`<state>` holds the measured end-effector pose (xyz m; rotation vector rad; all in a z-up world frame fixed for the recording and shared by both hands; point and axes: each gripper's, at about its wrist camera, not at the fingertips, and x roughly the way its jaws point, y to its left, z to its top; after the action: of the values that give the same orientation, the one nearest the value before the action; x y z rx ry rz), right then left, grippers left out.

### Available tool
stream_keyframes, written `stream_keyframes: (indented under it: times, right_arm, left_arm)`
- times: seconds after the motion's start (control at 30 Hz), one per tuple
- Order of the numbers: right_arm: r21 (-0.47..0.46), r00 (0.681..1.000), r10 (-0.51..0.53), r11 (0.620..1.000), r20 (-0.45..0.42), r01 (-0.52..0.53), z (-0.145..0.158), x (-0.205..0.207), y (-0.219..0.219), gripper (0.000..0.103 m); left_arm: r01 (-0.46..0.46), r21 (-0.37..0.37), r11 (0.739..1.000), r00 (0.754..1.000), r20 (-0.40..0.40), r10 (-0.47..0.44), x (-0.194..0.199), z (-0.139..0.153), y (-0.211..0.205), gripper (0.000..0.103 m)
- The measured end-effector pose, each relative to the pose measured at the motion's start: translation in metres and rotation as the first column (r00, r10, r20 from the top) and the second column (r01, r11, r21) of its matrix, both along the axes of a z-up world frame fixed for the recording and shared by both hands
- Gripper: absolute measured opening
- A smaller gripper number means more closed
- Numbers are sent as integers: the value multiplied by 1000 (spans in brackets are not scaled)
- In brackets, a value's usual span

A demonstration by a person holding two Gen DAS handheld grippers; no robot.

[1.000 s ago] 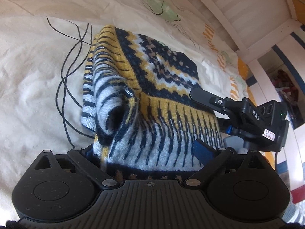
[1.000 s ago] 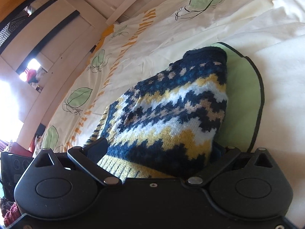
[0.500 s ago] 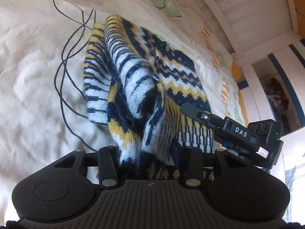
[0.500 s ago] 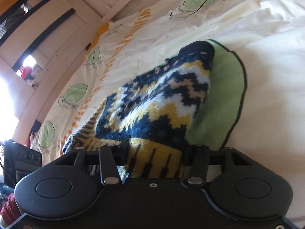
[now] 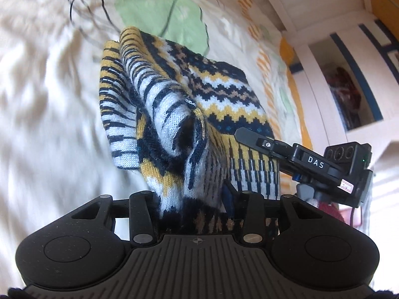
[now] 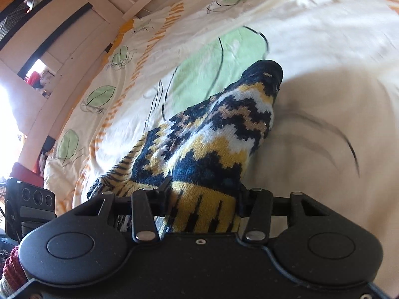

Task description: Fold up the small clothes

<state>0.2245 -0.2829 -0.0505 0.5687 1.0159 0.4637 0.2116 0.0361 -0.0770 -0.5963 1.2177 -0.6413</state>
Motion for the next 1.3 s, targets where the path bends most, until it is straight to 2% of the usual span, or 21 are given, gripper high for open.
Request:
stream_keyframes:
  times: [0.17, 0.33, 0.43, 0.53, 0.67, 0.8, 0.87, 0.9, 1.0, 1.13, 1.27, 1.3]
  right_arm:
    - [-54, 1000, -13, 998, 6, 13, -3, -37, -2, 63]
    - [-112, 999, -38, 993, 36, 41, -5, -63, -3, 80]
    - [-136, 998, -46, 989, 51, 53, -7, -78, -3, 84]
    - [-118, 996, -69, 990, 60, 76, -4, -87, -6, 85]
    - [-125, 991, -79, 988, 110, 93, 2, -102, -10, 86]
    - [-144, 978, -88, 983, 190, 117, 13, -113, -11, 95]
    - [-167, 971, -87, 978, 222, 126, 17, -116, -8, 95]
    - [-182, 968, -85, 975, 237, 130, 18, -117, -7, 95]
    - [-216, 959, -72, 967, 274, 135, 20, -121, -4, 100]
    - [-267, 949, -53, 953, 310, 141, 22, -123, 0, 102]
    - [-285, 941, -57, 946, 333, 158, 25, -120, 0, 102]
    - [-289, 939, -59, 943, 340, 164, 26, -118, 0, 102]
  left_arm:
    - [22, 47, 999, 1000, 1, -22, -42, -4, -8, 40]
    - [-47, 141, 989, 998, 39, 42, -59, -5, 0, 42]
    - [-83, 200, 976, 993, 96, 65, -72, 9, 0, 42]
    - [-96, 276, 956, 979, 201, 40, -91, 32, -4, 42]
    - [-123, 316, 941, 937, 348, 5, -119, 68, -14, 42]
    - [-131, 323, 937, 873, 486, -46, -131, 100, -29, 46]
    - [-134, 325, 936, 838, 542, -68, -131, 108, -41, 54]
    - [-138, 328, 934, 830, 553, -72, -127, 109, -46, 57]
    - [-184, 299, 936, 811, 585, -27, -114, 100, -53, 57]
    - [-275, 343, 898, 810, 586, 24, -89, 70, -58, 57]
    - [-312, 422, 851, 843, 536, 44, -77, 34, -47, 57]
    - [-312, 430, 847, 855, 517, 53, -76, 25, -42, 59]
